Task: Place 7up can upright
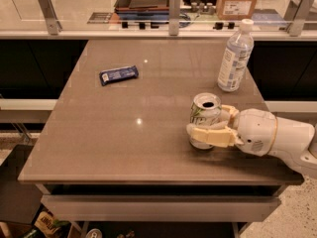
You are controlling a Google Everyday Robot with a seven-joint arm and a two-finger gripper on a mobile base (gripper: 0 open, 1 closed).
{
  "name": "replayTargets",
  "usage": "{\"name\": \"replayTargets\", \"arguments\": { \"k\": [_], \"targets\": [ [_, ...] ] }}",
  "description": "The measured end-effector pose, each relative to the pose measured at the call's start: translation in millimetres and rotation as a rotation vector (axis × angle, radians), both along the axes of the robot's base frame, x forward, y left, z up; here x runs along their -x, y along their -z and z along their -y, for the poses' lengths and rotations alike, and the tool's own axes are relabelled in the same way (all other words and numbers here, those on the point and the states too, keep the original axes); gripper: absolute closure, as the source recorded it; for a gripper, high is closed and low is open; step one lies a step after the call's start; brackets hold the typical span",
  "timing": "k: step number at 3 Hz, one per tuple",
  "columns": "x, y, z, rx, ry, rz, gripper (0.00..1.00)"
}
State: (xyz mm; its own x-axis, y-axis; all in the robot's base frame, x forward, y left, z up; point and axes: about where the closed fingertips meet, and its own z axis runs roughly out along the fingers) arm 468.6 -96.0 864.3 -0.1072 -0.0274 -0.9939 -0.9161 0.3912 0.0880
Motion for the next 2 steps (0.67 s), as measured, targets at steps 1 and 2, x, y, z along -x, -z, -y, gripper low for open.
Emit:
{"name": "replayTargets", "arguments": {
  "k": [1, 2],
  "targets": [
    [4.6, 5.5, -0.5, 0.000, -0.023, 0.002, 0.82],
    [6.5, 6.6, -0.7, -0.001, -0.026, 0.002, 0.59]
  ]
}}
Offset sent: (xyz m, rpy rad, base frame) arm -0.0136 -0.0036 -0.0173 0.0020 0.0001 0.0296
